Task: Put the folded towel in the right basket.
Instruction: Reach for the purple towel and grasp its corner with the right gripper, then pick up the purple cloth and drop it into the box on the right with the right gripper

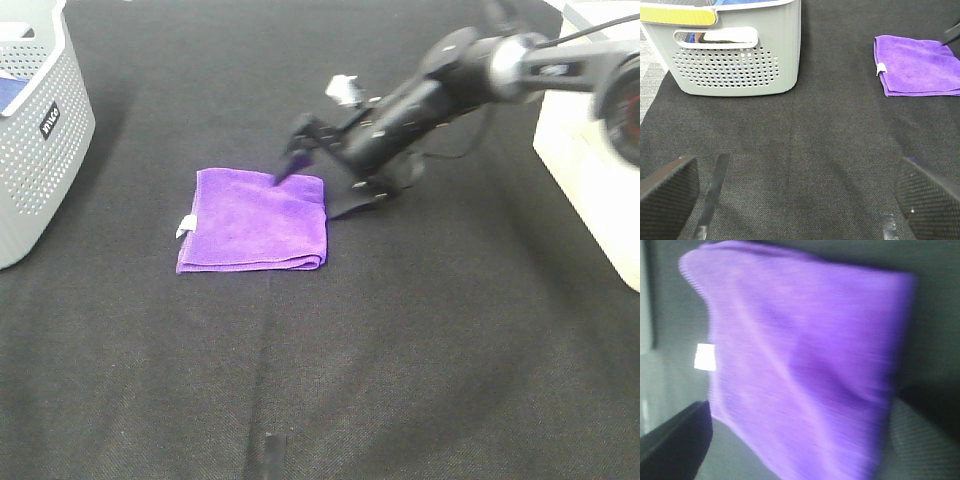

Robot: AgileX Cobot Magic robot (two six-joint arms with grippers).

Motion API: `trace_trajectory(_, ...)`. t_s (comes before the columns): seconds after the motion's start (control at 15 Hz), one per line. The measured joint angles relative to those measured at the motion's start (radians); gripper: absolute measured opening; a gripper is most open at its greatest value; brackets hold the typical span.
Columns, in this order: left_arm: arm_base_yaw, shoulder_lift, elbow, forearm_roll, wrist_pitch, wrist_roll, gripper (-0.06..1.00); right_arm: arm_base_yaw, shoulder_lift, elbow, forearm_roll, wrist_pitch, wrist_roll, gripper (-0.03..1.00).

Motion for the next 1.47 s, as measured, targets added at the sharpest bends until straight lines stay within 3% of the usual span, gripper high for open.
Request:
trace_trajectory(0.2,0.000,0.000,0.000,0.000,0.000,0.000,0.99,0.056,0.020,-0.006,0.036,-0.025,0.000,0.86)
trace_trajectory(0.33,0.000,0.000,0.000,0.000,0.000,0.000,0.99,0.060,0.021,-0.006,0.012,-0.039,0.003,0.71)
trace_trajectory(0.4,0.000,0.000,0.000,0.000,0.000,0.000,0.99,0.060,0.021,-0.006,0.012,-0.039,0.003,0.71)
trace_trajectory(0.6,0.000,0.000,0.000,0.000,0.000,0.000,0.99,0.060,0.024,-0.001,-0.068,-0.062,0.005,0.16)
trace_trajectory(0.67,0.000,0.000,0.000,0.000,0.000,0.000,0.99,0.062,0.014,0.002,-0.083,-0.067,0.007,0.07)
trace_trajectory(0.8,0.000,0.000,0.000,0.000,0.000,0.000,0.99,0.072,-0.039,0.018,-0.167,-0.053,0.007,0.06)
trace_trajectory(1.0,0.000,0.000,0.000,0.000,0.000,0.000,0.99,0.026,-0.216,0.022,-0.210,0.015,0.007,0.06)
trace_trajectory(1.13,0.000,0.000,0.000,0.000,0.000,0.000,0.99,-0.058,-0.364,0.022,-0.218,0.063,0.005,0.06)
trace_trajectory(1.27,0.000,0.000,0.000,0.000,0.000,0.000,0.99,-0.205,-0.531,0.022,-0.228,0.107,-0.013,0.06)
trace_trajectory(1.33,0.000,0.000,0.000,0.000,0.000,0.000,0.99,-0.205,-0.531,0.022,-0.228,0.107,-0.013,0.06)
trace_trajectory(1.47,0.000,0.000,0.000,0.000,0.000,0.000,0.99,-0.364,-0.637,0.022,-0.266,0.104,-0.020,0.06)
